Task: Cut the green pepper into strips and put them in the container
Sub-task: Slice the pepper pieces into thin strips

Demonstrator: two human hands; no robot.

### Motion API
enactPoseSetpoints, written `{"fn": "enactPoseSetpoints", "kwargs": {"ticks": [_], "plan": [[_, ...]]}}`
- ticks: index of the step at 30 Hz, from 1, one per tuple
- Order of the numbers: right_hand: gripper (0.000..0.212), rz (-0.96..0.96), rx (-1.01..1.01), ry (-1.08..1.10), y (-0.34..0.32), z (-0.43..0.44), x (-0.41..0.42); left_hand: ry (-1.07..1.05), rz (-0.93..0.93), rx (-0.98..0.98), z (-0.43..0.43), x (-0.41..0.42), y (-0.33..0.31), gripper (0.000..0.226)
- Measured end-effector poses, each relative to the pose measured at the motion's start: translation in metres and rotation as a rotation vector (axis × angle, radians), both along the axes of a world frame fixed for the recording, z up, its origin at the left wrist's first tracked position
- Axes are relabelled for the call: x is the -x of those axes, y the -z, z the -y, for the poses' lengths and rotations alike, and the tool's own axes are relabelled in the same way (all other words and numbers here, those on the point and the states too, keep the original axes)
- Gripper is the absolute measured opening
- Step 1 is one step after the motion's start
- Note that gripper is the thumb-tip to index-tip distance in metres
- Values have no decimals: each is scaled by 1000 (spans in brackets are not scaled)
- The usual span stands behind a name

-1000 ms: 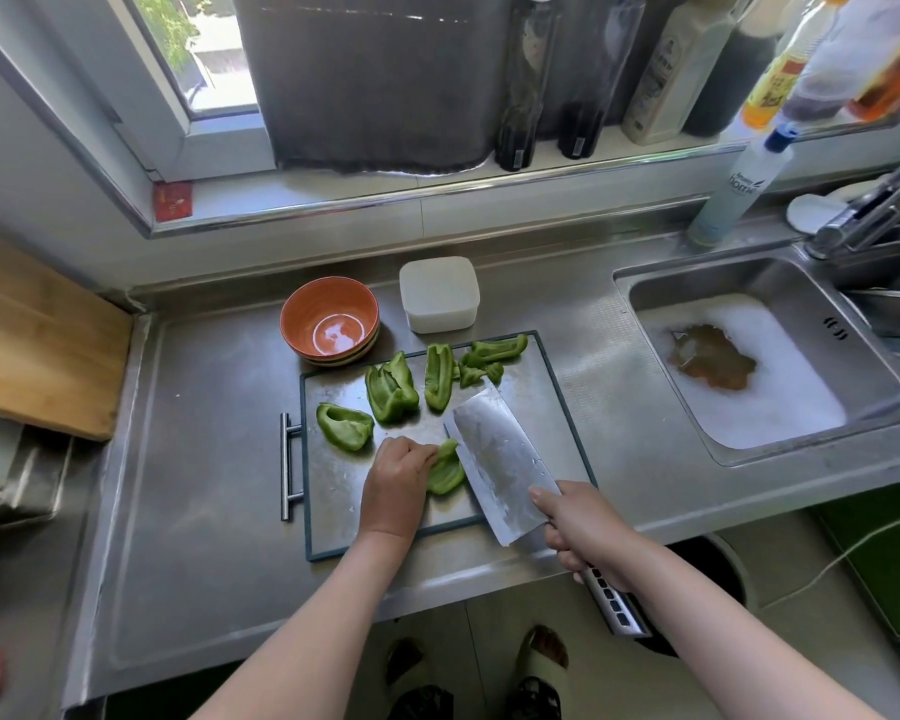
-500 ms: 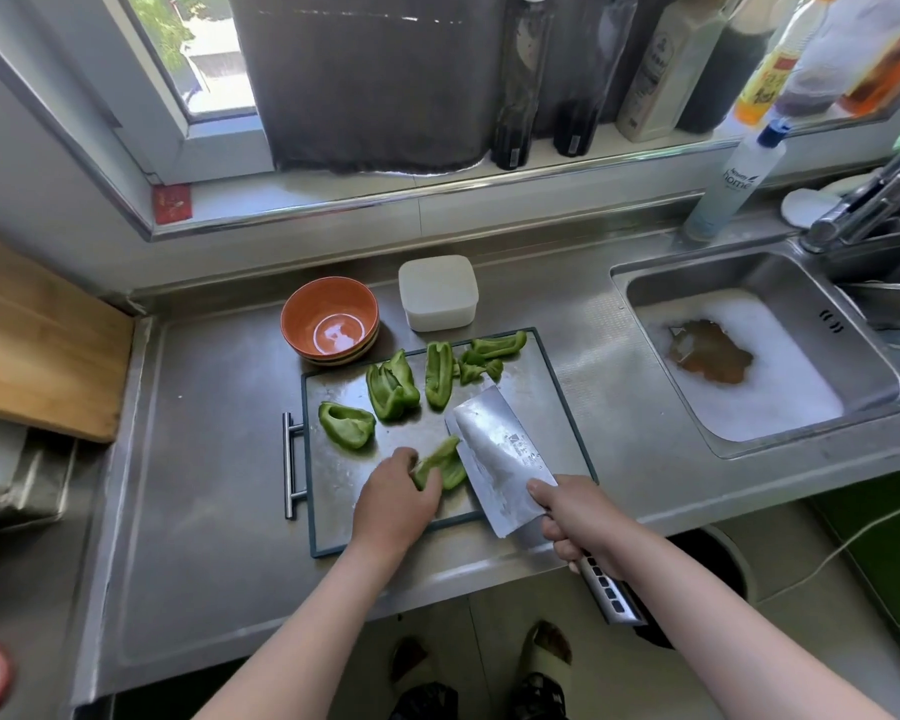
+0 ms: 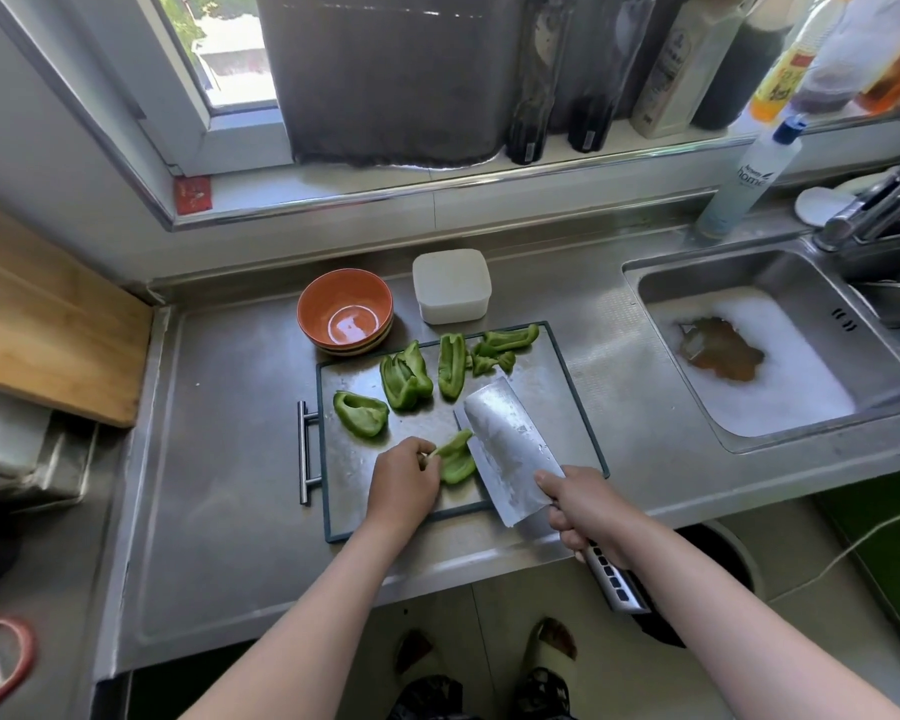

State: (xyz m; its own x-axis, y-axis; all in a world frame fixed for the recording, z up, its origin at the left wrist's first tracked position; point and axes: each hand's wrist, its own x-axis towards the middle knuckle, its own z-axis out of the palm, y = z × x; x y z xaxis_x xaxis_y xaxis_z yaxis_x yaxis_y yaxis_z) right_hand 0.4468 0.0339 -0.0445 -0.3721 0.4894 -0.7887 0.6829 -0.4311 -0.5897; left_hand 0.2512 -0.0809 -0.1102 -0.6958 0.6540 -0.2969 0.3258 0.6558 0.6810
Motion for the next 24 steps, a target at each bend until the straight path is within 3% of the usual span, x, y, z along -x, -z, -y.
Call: {"fn": "enactPoseSetpoints", "kwargs": {"ticks": [24], "plan": [[18, 2, 95, 55, 2, 10, 2, -7, 93, 40, -7, 5, -2, 8]]}}
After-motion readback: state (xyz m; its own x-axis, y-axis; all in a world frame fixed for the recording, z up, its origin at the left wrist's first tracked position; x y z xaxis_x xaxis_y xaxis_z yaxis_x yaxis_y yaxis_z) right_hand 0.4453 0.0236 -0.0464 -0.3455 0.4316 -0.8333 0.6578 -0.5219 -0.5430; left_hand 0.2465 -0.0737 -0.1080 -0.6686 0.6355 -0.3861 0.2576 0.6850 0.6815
